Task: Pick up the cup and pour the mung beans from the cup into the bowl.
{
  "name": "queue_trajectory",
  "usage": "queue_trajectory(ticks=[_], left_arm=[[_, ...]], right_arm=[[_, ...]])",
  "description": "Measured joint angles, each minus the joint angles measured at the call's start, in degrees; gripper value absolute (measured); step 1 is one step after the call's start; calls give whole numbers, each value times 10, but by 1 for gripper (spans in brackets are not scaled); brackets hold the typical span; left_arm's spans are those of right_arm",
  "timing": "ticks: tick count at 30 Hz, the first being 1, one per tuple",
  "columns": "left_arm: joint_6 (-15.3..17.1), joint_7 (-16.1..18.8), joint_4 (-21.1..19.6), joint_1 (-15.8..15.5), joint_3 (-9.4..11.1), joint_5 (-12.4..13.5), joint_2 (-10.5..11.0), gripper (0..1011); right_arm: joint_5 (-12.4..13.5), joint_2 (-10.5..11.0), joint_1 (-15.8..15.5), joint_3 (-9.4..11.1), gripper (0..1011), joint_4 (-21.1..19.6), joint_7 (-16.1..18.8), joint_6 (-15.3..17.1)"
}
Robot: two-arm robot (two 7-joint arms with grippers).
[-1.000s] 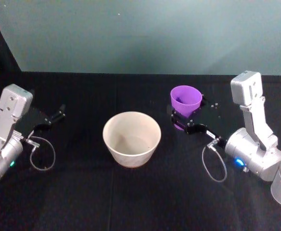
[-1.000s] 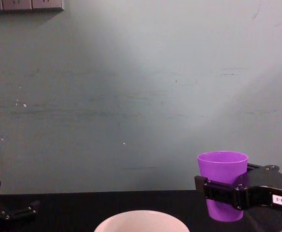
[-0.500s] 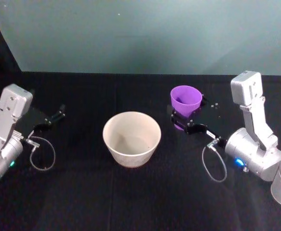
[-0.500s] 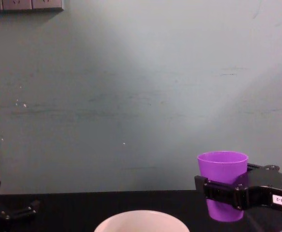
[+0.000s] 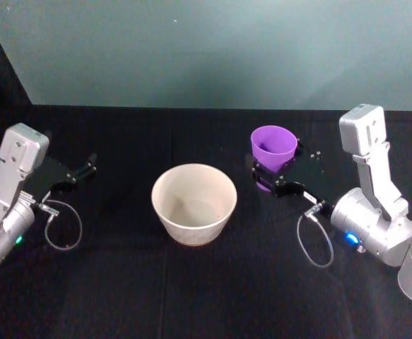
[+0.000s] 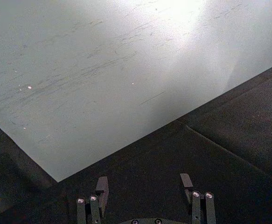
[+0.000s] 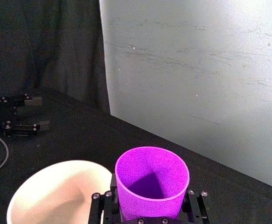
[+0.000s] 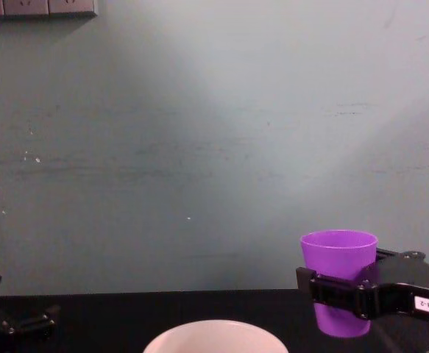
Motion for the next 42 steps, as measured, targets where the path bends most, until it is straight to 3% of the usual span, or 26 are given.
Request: queue_trajectory(ticks=[42], left_arm=[[0, 0, 0, 0, 0, 0, 0, 1000]], right_arm=[[0, 0, 0, 0, 726, 0, 0, 0]])
